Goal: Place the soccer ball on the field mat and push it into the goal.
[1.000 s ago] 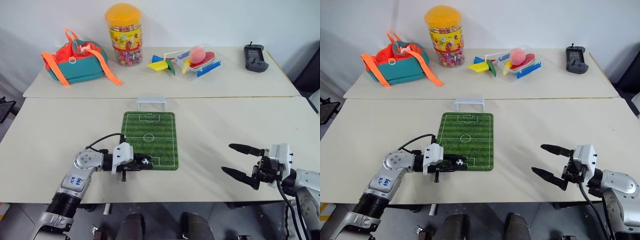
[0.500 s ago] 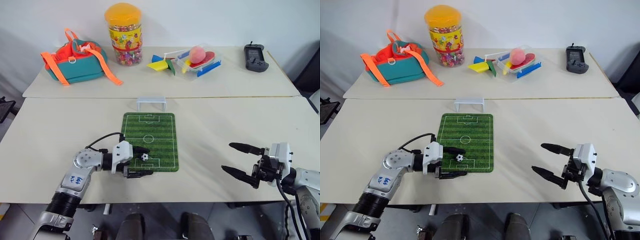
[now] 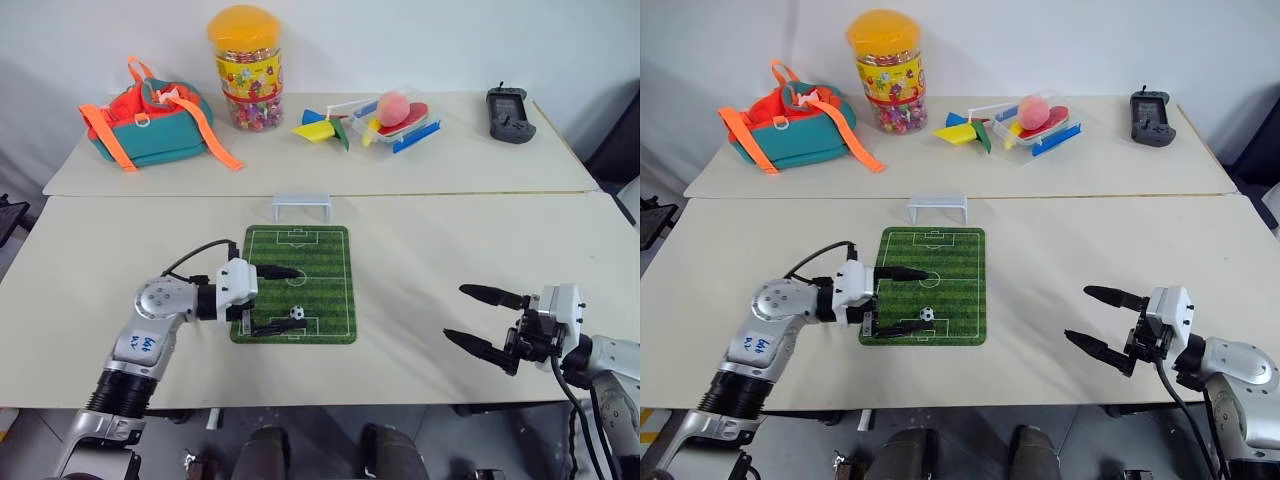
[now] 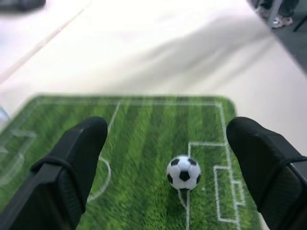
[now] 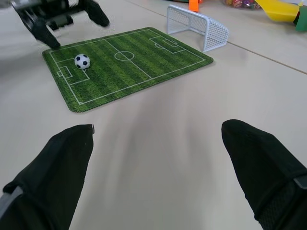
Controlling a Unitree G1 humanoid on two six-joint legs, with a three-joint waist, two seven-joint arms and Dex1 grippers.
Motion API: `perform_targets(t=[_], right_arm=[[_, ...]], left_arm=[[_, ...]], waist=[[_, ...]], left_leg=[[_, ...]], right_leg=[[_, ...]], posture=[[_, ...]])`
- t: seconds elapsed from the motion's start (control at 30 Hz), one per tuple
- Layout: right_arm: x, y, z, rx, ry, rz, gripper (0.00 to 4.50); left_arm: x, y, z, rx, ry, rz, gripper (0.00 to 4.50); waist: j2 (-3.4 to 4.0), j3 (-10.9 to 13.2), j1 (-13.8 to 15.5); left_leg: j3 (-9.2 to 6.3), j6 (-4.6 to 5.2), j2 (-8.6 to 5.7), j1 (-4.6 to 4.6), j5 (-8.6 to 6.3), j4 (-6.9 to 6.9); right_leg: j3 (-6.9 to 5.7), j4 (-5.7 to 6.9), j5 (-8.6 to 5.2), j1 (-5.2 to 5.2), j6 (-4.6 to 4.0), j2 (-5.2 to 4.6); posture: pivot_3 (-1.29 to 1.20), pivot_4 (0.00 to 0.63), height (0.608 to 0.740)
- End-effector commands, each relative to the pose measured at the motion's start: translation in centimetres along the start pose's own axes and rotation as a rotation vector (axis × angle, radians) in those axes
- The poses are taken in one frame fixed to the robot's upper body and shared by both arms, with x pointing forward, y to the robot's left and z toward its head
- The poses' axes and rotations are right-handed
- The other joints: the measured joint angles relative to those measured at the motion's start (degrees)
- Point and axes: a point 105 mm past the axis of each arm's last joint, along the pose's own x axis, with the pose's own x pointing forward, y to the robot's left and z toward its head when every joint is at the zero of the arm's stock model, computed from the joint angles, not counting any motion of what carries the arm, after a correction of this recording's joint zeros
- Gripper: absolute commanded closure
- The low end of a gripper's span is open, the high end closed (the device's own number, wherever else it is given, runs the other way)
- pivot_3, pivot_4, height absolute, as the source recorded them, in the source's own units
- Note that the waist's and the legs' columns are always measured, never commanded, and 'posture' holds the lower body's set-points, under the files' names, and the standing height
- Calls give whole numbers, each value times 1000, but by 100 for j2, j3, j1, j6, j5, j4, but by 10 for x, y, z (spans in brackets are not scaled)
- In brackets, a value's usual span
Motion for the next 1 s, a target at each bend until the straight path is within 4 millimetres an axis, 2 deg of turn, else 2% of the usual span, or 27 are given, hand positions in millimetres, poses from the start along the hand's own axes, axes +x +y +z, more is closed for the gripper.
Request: perform_targets(t=[0.03, 0.17, 0.23, 0.37, 0.47, 0.67, 0.77, 0.9, 1.0], right_arm=[[-6, -4, 10, -40, -16, -18, 0], [-5, -5, 9, -42, -19, -23, 0], [-4, -6, 9, -42, -21, -24, 0], [-3, -5, 9, -43, -26, -31, 0], [-4, -4, 10, -44, -33, -34, 0], [-6, 1, 14, -41, -66, -26, 0], [-6, -1, 14, -45, -69, -40, 0], [-7, -4, 16, -51, -78, -61, 0], [-6, -4, 14, -50, -76, -66, 0]], left_arm=[[-10, -21, 16, -2, -41, -114, 1289], [-12, -50, 10, -83, 6, -240, 2628], [-8, -52, 7, -96, 8, -241, 3255], [5, -48, -11, -120, 44, -188, 4476], [10, -42, -22, -111, 65, -157, 4476], [25, -6, -43, -62, 122, -17, 4476], [29, 15, -46, -21, 123, 56, 4476], [30, 59, -34, 72, 99, 221, 4476], [32, 74, -9, 102, -8, 256, 4476]], waist=[[2, 1, 3], [6, 3, 4], [9, 5, 37], [9, 5, 26], [10, 5, 24], [10, 5, 25], [9, 5, 26], [8, 5, 28], [8, 5, 25]], left_leg=[[1, 0, 0, 1, 0, 0], [3, 1, 1, 0, -5, 1], [4, 3, 1, -1, -5, 5], [5, 8, 0, -2, -8, 10], [6, 6, 1, 0, -7, 7], [10, 5, 1, -6, -6, 11], [12, 5, 0, -7, -6, 13], [12, 5, 0, -9, -6, 15], [12, 5, 0, -10, -5, 13]], right_leg=[[1, 0, 0, 0, 0, 0], [4, -2, 0, -1, 0, 1], [5, -12, 0, -1, 0, 1], [8, -26, -1, 0, -1, 1], [8, -19, 0, -3, -1, 2], [10, 1, 1, -12, -3, 2], [10, 0, 1, -13, -2, 2], [10, 0, 2, -14, -2, 2], [10, 7, 4, -14, 0, 2]], posture=[[0, 150, 740], [0, 150, 740], [0, 150, 740], [0, 150, 740], [0, 150, 740], [0, 150, 740], [0, 150, 740], [0, 150, 740], [0, 150, 740]])
